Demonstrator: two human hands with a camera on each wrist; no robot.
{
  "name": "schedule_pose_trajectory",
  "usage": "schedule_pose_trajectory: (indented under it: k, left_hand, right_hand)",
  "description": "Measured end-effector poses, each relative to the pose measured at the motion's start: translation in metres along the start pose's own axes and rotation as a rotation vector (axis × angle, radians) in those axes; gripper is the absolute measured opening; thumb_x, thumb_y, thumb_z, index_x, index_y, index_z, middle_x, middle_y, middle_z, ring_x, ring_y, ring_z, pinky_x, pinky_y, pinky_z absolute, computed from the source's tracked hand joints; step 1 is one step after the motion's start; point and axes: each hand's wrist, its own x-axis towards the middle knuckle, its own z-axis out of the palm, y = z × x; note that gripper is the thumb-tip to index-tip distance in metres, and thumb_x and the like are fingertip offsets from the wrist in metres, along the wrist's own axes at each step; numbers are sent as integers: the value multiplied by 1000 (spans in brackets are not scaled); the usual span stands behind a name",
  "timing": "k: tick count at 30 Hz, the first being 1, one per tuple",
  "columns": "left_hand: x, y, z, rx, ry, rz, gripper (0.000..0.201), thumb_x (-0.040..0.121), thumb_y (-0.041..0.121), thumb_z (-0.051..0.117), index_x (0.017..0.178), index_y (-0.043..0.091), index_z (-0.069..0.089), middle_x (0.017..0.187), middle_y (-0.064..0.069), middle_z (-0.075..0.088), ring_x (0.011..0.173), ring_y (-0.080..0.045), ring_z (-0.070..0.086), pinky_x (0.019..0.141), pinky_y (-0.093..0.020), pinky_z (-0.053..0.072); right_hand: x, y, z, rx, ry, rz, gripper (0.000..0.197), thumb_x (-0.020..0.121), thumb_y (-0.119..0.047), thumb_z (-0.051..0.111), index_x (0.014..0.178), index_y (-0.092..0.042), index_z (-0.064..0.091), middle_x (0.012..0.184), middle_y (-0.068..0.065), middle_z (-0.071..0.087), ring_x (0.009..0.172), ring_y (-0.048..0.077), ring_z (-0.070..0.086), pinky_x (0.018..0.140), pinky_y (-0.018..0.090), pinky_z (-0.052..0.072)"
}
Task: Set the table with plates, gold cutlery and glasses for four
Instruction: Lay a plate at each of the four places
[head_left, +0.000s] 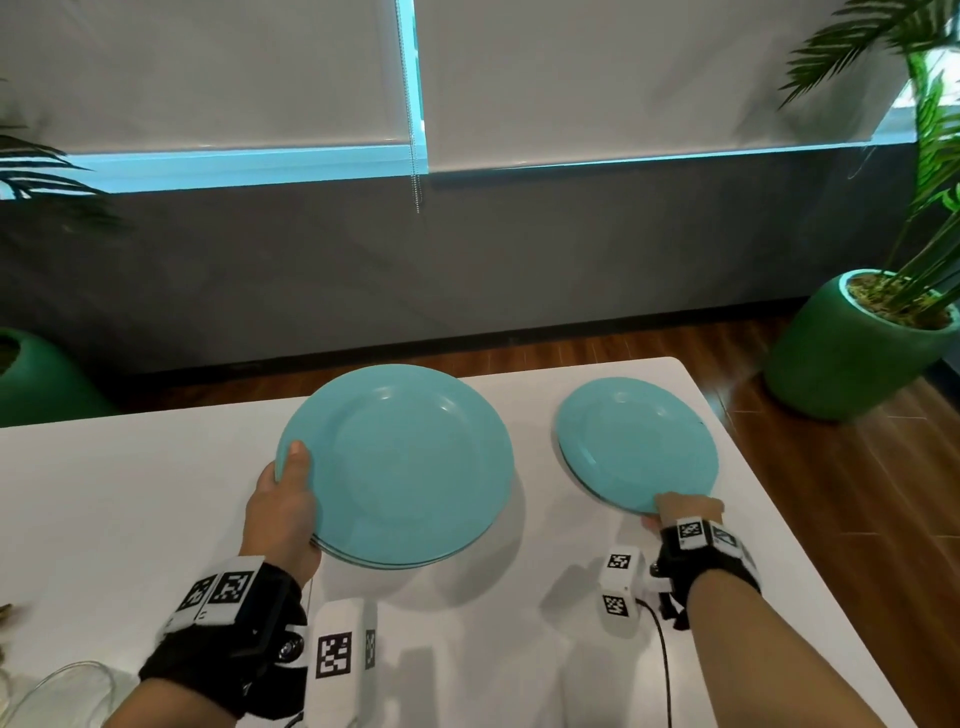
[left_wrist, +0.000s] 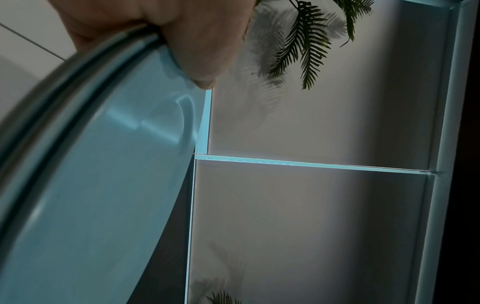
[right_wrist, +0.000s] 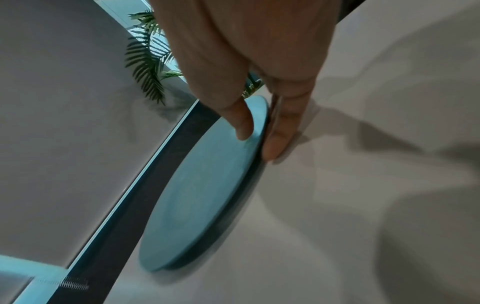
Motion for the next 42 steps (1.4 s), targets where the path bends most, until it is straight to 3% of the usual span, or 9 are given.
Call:
schedule_pose_trajectory:
  k: [8, 20, 24, 26, 28, 30, 32, 37, 42]
  left_hand:
    - [-3, -3, 4, -14, -26, -16, 47, 98, 39, 40, 138, 15, 40, 128, -10, 57, 101, -29, 57, 85, -39, 48]
    - [-4, -2, 6, -31, -28, -39, 48, 98, 40, 40, 140, 16, 39, 124, -7, 56, 100, -27, 56, 81, -38, 47]
    - [-2, -5, 0, -23, -15, -53, 48, 98, 42, 39, 138, 17, 40, 122, -6, 56, 101, -28, 56, 81, -38, 47]
    - [-1, -6, -2, -21, -12, -70, 51, 97, 47, 36, 138, 18, 41, 126, -5, 56, 103, -28, 57, 80, -37, 47]
    - [-3, -7, -3, -57, -15, -116, 53, 97, 51, 33, 135, 16, 45, 126, -6, 58, 102, -28, 58, 82, -38, 48]
    - [-8, -5, -3, -93, -27, -159, 51, 98, 49, 31, 130, 14, 48, 114, -6, 60, 96, -27, 57, 84, -37, 47]
    - [-13, -5, -5, -103, -39, -172, 46, 99, 44, 32, 130, 14, 49, 108, -5, 59, 93, -25, 57, 85, -36, 46]
    - [-5, -12, -28, -26, 7, -133, 38, 98, 42, 37, 128, 19, 48, 118, -5, 60, 99, -27, 59, 84, -37, 48]
    - [6, -13, -62, 9, 129, -105, 36, 98, 40, 41, 128, 21, 47, 119, -5, 55, 102, -28, 56, 85, -38, 47]
  right_hand:
    - [-24, -9, 7, -310, 26, -306, 39, 97, -45, 37, 122, -22, 57, 127, -3, 59, 121, 19, 54, 99, 27, 37]
    - [-33, -14, 24, -364, -33, -204, 36, 98, -40, 36, 119, -20, 57, 121, 0, 60, 113, 21, 55, 79, 28, 30]
    - [-34, -19, 18, 13, -47, -11, 62, 84, -30, 58, 138, -7, 38, 139, 18, 44, 127, 35, 45, 103, 38, 38]
    - [-47, -35, 18, 197, 125, -4, 72, 87, -29, 61, 143, 1, 29, 143, 27, 36, 130, 41, 38, 109, 44, 33]
    - [-77, -59, 23, 273, 55, -210, 60, 91, -38, 56, 135, 0, 44, 134, 22, 49, 123, 37, 47, 104, 43, 37]
    - [-113, -78, 38, 385, -234, -369, 41, 93, -44, 50, 111, -10, 62, 107, 10, 64, 97, 28, 60, 85, 39, 49]
    - [-136, -90, 54, 373, -350, -450, 26, 88, -39, 61, 94, -14, 67, 89, 3, 68, 83, 22, 63, 73, 33, 52]
    - [-149, -97, 81, 195, -270, -419, 36, 78, -26, 73, 107, -8, 62, 100, 5, 67, 92, 24, 62, 82, 31, 51]
    - [-159, -112, 91, 391, -357, -368, 20, 87, -20, 64, 69, -18, 55, 86, 8, 62, 86, 29, 62, 86, 43, 53]
